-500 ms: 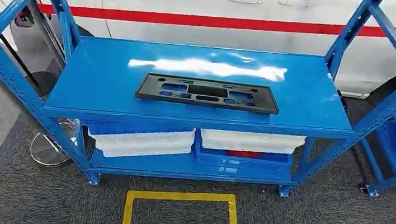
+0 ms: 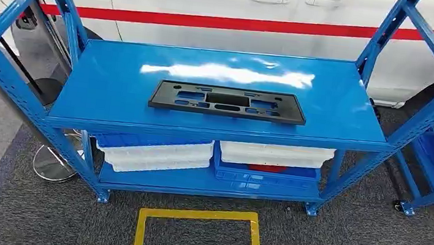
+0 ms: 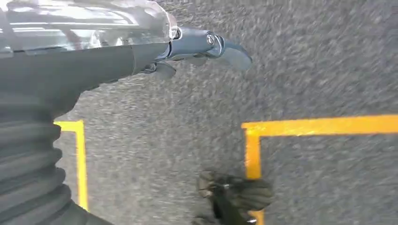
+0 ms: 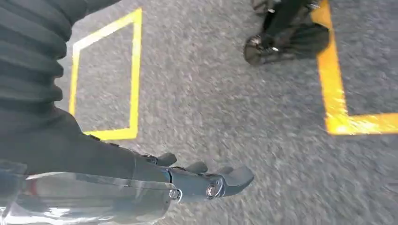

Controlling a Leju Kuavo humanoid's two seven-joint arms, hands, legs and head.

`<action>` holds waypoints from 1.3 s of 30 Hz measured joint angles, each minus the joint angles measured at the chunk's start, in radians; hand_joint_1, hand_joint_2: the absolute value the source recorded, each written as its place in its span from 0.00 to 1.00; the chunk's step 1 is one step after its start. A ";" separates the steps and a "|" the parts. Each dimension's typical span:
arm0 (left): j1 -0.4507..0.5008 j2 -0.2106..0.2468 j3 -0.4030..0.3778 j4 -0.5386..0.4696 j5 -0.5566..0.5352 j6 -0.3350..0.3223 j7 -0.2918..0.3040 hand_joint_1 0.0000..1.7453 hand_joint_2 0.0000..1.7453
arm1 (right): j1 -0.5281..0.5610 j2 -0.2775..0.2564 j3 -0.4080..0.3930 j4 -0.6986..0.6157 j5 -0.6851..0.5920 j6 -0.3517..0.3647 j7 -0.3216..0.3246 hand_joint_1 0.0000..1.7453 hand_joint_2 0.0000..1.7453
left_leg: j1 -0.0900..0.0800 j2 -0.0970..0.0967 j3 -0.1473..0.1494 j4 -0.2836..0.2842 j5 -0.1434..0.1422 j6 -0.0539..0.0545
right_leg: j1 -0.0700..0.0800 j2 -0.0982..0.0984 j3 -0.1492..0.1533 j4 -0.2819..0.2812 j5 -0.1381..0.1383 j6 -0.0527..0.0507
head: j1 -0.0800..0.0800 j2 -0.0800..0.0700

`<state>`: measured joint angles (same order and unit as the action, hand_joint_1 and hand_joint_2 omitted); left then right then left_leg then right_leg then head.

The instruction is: Take the parts from the cabinet and place them on the table.

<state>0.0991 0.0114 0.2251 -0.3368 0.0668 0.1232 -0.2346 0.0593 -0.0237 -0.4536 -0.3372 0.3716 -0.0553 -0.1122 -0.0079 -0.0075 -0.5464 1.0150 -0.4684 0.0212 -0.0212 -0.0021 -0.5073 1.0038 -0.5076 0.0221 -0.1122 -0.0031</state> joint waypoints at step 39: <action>-0.056 -0.029 0.137 0.082 -0.154 0.036 -0.166 0.00 0.00 | -0.066 -0.113 0.163 -1.264 -0.135 -0.019 -0.278 0.00 1.00 | 0.000 0.000 0.000 0.001 0.000 0.000 | 0.000 0.000 0.001 0.000 0.000 0.000 | 0.000 0.000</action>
<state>0.0430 -0.0175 0.3616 -0.2544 -0.0873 0.1595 -0.4005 -0.0065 -0.1369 -0.2911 -1.6017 0.2365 -0.0740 -0.3898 -0.0083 -0.0075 -0.5464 1.0158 -0.4680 0.0212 -0.0216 -0.0021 -0.5062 1.0039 -0.5072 0.0224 -0.1122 -0.0030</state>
